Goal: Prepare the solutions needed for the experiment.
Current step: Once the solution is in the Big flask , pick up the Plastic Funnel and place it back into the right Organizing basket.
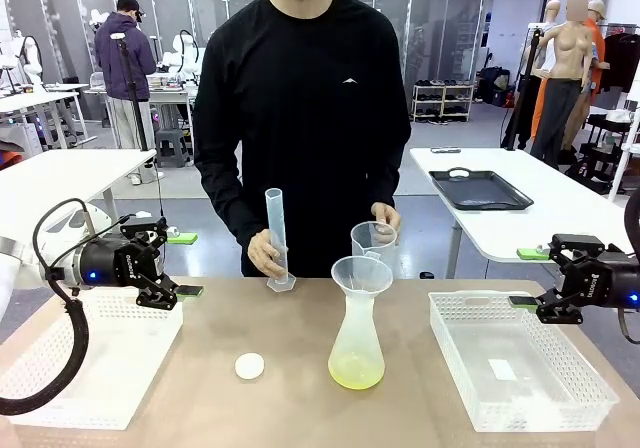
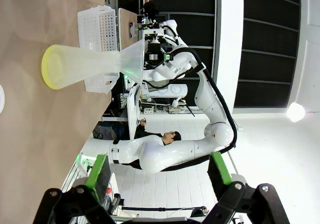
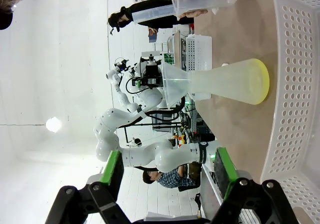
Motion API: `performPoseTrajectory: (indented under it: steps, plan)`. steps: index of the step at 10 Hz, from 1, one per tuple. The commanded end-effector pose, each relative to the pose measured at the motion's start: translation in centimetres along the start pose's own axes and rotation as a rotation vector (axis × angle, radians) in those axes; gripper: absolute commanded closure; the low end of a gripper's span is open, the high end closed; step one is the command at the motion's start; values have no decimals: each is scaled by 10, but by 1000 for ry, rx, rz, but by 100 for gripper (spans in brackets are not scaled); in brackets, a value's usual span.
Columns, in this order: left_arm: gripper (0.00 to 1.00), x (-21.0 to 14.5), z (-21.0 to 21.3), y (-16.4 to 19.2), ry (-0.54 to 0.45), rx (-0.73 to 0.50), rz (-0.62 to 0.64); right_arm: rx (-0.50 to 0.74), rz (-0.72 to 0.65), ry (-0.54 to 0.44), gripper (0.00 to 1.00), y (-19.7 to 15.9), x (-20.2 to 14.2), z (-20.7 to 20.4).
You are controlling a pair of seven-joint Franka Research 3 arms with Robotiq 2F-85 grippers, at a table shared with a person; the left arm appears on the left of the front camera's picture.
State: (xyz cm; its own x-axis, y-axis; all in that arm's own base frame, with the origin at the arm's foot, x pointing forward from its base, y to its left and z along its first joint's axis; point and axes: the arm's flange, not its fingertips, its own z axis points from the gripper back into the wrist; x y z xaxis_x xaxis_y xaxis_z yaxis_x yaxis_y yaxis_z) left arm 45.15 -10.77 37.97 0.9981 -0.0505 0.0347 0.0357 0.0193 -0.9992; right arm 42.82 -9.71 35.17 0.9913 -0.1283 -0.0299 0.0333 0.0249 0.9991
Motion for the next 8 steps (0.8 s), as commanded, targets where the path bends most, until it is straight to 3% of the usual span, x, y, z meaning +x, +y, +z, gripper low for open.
performPoseTrajectory:
  steps: [1,8]
  plan:
    - [0,0,0,-2,5,-6,5,-1,-12,-2,8,0,-2,0]
    - [0,0,0,-2,5,-6,5,-1,-12,-2,8,0,-2,0]
